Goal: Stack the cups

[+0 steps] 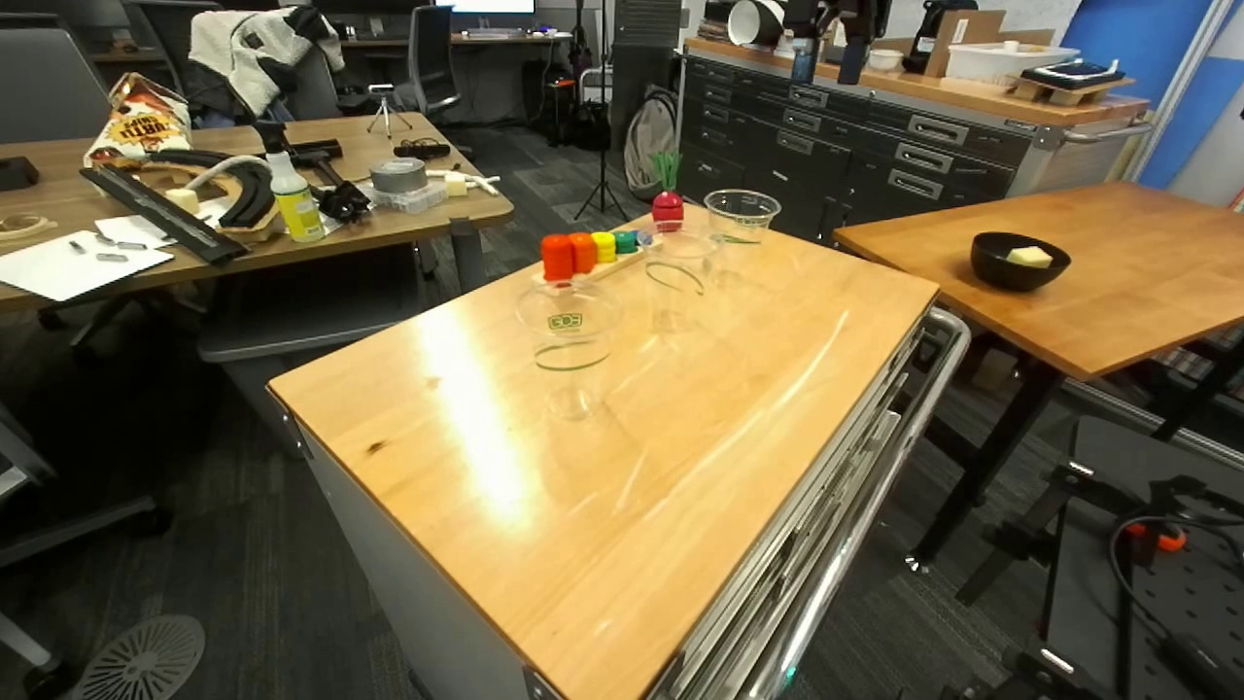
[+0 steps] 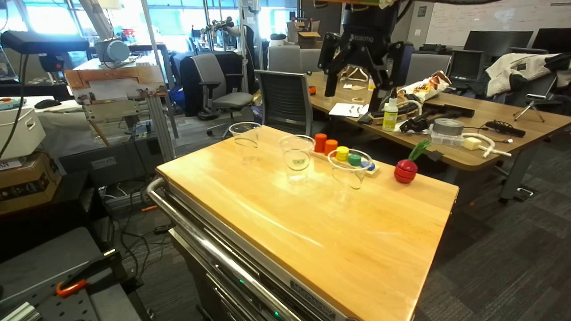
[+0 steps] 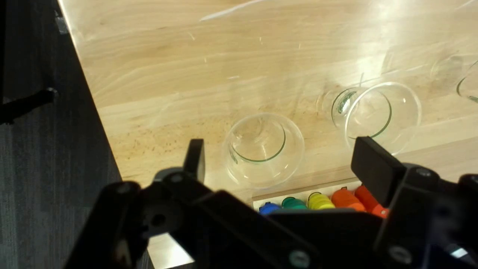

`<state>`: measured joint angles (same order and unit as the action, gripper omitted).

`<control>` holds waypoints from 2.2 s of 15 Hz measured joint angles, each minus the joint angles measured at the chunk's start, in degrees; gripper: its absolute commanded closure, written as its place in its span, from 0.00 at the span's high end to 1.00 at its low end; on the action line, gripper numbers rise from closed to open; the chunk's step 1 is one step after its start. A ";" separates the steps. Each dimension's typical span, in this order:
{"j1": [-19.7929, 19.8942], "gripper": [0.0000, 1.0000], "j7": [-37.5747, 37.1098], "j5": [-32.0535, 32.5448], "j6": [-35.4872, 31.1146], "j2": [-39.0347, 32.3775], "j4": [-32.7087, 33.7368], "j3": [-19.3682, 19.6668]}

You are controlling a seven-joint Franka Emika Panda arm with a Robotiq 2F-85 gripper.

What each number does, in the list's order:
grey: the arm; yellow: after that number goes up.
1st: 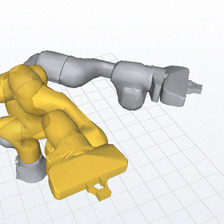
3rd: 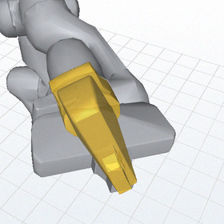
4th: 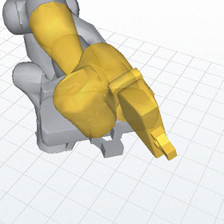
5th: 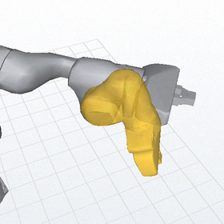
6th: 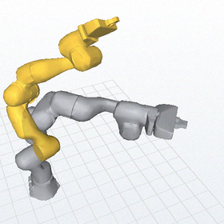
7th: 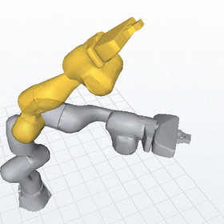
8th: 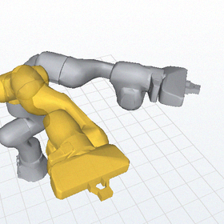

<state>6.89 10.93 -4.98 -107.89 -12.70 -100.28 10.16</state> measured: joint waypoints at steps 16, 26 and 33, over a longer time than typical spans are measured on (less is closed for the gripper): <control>3.54 1.00 1.59 1.12 -4.39 -13.13 6.87 -1.66; 5.42 1.00 4.73 1.03 -4.40 -17.13 7.47 -4.12; 5.64 0.42 5.89 0.59 -4.40 -19.15 8.49 -5.68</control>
<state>12.53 16.82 -4.39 -112.28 -31.85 -91.78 4.48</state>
